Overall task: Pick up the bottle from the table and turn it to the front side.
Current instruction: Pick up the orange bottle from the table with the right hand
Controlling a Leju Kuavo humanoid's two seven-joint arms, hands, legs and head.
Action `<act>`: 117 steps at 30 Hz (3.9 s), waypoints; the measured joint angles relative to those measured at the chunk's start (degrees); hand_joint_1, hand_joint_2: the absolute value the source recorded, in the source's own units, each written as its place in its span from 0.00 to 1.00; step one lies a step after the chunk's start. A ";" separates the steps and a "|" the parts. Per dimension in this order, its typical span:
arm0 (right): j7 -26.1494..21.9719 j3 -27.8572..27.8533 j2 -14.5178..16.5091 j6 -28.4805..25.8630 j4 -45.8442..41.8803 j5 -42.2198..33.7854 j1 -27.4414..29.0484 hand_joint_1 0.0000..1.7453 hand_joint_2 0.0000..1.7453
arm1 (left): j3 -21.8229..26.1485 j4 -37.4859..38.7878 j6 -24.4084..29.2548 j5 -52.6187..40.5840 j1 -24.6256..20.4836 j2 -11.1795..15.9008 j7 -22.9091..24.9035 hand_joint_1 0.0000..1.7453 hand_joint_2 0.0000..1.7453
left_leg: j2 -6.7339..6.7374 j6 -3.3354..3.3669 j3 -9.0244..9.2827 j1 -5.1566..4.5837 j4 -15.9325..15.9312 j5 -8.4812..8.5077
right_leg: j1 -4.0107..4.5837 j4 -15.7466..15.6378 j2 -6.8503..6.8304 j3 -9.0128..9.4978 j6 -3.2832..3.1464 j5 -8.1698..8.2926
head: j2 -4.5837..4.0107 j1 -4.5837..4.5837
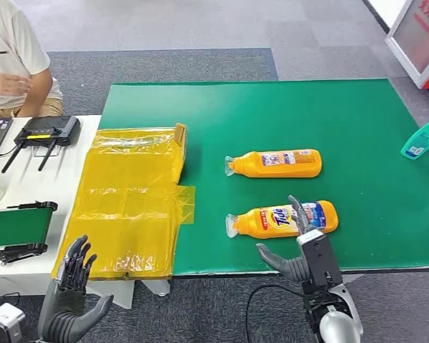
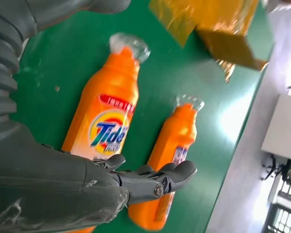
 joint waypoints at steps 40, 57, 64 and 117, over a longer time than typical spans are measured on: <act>13.48 33.91 -36.96 0.64 23.62 39.08 -30.75 0.00 1.00 | 0.31 5.55 1.31 2.00 -2.96 4.08 -1.20 0.00 1.00 | 0.00 0.10 -0.03 -0.04 0.01 0.14 | -0.07 0.00 0.00 0.01 0.16 0.17 | 0.00 0.01; 11.49 47.16 -41.88 10.59 34.80 26.33 -43.65 0.00 1.00 | -3.74 8.48 4.22 4.88 -3.16 8.64 -1.90 0.00 1.00 | 0.00 0.12 -0.02 -0.07 0.01 0.17 | -0.11 0.00 0.00 -0.01 0.17 0.18 | 0.00 0.02; 11.21 49.44 -42.50 11.95 35.91 23.76 -45.13 0.00 1.00 | -4.52 8.90 4.81 5.53 -3.33 9.49 -1.90 0.00 1.00 | 0.00 0.13 -0.02 -0.08 0.01 0.17 | -0.11 0.00 -0.01 0.00 0.18 0.17 | 0.00 0.01; 2.00 27.66 -9.57 3.45 10.86 -4.06 -12.38 1.00 1.00 | -19.27 6.06 12.33 -1.86 -9.28 11.54 -5.06 0.00 1.00 | -0.11 0.04 -0.03 0.00 0.00 0.15 | -0.01 0.01 -0.14 -0.01 0.02 0.07 | 0.00 0.01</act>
